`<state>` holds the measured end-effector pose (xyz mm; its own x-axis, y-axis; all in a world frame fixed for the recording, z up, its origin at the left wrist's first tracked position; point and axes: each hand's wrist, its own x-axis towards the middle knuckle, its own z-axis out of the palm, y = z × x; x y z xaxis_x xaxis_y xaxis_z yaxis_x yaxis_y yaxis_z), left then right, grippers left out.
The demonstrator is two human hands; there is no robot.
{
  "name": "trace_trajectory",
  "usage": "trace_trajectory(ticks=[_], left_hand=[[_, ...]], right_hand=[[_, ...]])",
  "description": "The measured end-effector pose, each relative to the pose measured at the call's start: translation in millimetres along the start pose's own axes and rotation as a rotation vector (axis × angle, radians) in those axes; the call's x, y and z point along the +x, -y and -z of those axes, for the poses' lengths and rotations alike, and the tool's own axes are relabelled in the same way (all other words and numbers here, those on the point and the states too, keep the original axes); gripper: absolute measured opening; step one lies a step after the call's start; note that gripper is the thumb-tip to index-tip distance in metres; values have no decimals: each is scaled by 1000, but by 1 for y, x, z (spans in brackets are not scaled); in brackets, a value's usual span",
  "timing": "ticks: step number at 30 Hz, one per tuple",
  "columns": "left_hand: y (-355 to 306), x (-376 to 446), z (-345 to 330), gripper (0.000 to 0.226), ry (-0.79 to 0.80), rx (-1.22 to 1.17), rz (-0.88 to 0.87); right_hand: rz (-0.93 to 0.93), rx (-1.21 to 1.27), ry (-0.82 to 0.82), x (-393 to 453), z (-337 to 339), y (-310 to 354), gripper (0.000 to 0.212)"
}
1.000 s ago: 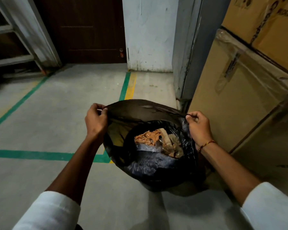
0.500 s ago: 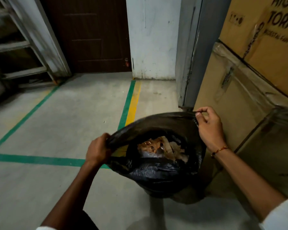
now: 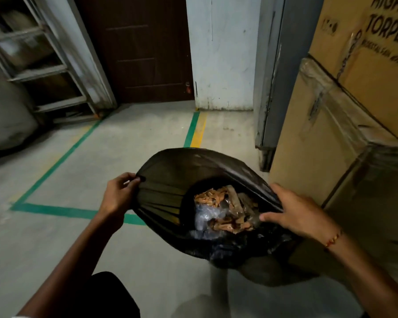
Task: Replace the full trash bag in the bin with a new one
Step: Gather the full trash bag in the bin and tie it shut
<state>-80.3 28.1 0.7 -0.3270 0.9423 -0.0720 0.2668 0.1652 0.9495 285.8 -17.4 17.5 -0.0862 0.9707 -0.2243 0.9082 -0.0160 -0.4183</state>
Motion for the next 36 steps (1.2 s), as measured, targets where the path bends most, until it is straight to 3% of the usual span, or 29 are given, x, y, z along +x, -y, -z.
trace_trajectory(ticks=[3,5,6,8,11,14,17,21,23,26,29,31,34,36], left_hand=[[-4,7,13,15,-20,374,-199],[-4,10,22,14,-49,735,-310],[-5,12,27,14,-75,872,-325],[-2,15,36,14,-88,1023,-310],[3,18,43,13,-89,1074,-254],[6,18,45,14,-158,1073,-235],[6,17,45,14,-139,953,-177],[-12,4,39,9,-46,82,193],[-19,1,37,13,-6,-188,333],[-19,5,34,18,-18,-417,399],[-13,10,31,17,-58,-547,401],[-7,15,33,17,-67,-600,385],[5,19,38,23,8,-499,337],[10,16,41,31,95,-278,223]], right_hand=[[-74,-279,119,-10,8,-7,43],[-77,-314,95,-18,16,-12,20],[-76,-209,57,-20,20,-14,9],[-68,165,-39,-24,24,-13,8],[-36,618,-259,-25,25,-8,15],[32,846,-410,-28,23,4,20],[16,1057,-487,-27,19,11,19],[-15,1344,-509,-21,15,15,27],[-1,1408,-493,-19,13,16,31],[60,1174,-540,-14,7,14,38],[153,567,-684,-11,3,10,35],[136,197,-630,-14,0,7,38],[70,-2,-535,-11,-10,5,66],[97,-75,-604,-1,-14,-1,55]])
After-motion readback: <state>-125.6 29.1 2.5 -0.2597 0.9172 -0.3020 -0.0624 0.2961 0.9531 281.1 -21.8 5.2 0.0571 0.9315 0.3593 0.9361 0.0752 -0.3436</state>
